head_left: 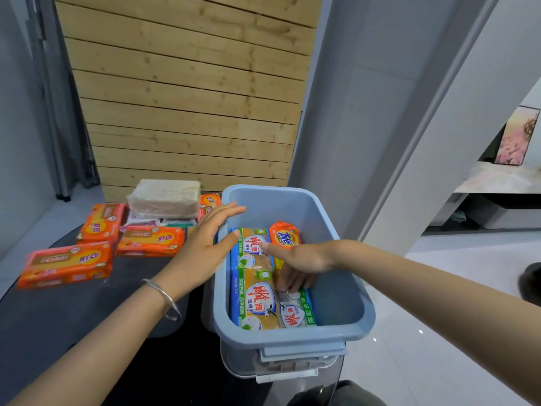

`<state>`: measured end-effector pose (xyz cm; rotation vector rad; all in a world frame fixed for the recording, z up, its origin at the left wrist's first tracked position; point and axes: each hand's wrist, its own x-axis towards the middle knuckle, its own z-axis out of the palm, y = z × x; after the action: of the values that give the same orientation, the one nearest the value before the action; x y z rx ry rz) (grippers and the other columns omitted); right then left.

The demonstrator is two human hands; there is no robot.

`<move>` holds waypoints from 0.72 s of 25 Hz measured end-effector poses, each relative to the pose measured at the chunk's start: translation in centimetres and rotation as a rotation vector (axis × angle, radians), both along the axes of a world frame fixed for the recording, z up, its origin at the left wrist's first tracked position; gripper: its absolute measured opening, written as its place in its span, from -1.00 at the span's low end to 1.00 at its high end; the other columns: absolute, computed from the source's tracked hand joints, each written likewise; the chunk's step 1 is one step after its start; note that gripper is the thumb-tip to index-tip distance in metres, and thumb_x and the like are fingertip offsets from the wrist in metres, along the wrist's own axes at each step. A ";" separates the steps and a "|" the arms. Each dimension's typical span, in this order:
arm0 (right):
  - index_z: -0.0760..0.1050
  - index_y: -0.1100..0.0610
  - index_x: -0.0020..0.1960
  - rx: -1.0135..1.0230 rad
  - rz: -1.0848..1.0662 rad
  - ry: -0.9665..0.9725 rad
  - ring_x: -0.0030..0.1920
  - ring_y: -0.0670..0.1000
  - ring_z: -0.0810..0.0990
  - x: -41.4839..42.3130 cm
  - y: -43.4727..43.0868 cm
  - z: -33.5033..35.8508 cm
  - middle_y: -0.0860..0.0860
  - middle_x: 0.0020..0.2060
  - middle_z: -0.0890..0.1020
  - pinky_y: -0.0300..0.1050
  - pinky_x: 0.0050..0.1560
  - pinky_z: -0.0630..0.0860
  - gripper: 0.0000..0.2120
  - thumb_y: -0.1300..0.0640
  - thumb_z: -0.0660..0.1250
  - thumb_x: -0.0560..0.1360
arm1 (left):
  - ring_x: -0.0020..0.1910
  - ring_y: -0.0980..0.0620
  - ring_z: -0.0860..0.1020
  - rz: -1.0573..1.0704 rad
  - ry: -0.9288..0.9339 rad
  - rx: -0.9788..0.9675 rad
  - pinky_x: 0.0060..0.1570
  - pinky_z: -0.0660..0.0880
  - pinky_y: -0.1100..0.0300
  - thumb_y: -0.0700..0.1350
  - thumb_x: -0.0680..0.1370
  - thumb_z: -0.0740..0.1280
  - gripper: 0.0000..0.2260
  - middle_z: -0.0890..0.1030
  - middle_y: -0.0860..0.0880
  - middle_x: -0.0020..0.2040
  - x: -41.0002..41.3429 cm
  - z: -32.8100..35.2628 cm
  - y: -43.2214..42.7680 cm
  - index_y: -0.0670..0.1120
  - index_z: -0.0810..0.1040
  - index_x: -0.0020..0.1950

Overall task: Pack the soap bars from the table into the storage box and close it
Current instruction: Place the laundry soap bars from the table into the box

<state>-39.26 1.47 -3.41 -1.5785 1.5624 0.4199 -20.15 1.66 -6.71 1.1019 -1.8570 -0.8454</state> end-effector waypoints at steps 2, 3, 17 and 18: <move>0.59 0.24 0.13 -0.069 -0.046 -0.136 0.10 0.16 0.63 -0.6 -0.2 1.2 0.19 0.16 0.64 -0.01 0.21 0.50 -0.14 -0.37 -0.22 0.51 | 0.36 0.29 0.26 -0.008 0.017 -0.026 0.27 0.28 0.39 -0.14 0.56 0.24 -0.64 0.32 0.21 0.39 0.4 -0.1 -0.2 0.16 0.37 0.33; 0.61 0.18 0.06 -0.140 -0.042 -0.197 0.07 0.15 0.64 -0.9 -0.3 2.0 0.16 0.13 0.66 -0.02 0.19 0.51 -0.21 -0.36 -0.18 0.51 | 0.30 0.36 0.31 -0.003 0.045 -0.024 0.14 0.34 0.51 -0.10 0.56 0.25 -0.65 0.35 0.23 0.35 0.8 -0.3 -0.3 0.20 0.37 0.30; 0.32 -0.04 0.42 -0.936 0.137 -0.221 0.43 -0.11 0.23 4.4 -8.5 -1.1 -0.08 0.39 0.40 0.06 0.52 -0.06 -0.53 -0.20 0.04 0.58 | 0.18 0.13 0.50 -0.037 -0.440 0.192 0.20 0.48 0.08 0.26 0.26 0.46 -0.34 0.52 0.10 0.25 7.4 -6.5 -9.5 0.08 0.36 0.29; 0.33 -0.06 0.40 -0.972 0.143 -0.245 0.38 -0.19 0.21 4.2 -8.5 -1.6 -0.09 0.38 0.41 0.01 0.52 -0.08 -0.53 -0.22 0.05 0.56 | 0.23 0.11 0.44 -0.076 -0.582 0.152 0.28 0.40 0.06 0.34 0.19 0.45 -0.21 0.46 0.12 0.28 7.1 -6.9 -10.1 0.10 0.30 0.32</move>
<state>-35.07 -7.07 -4.97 -2.3494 1.5353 -0.5450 -13.03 -8.46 -13.59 1.4964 -2.3478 -0.7684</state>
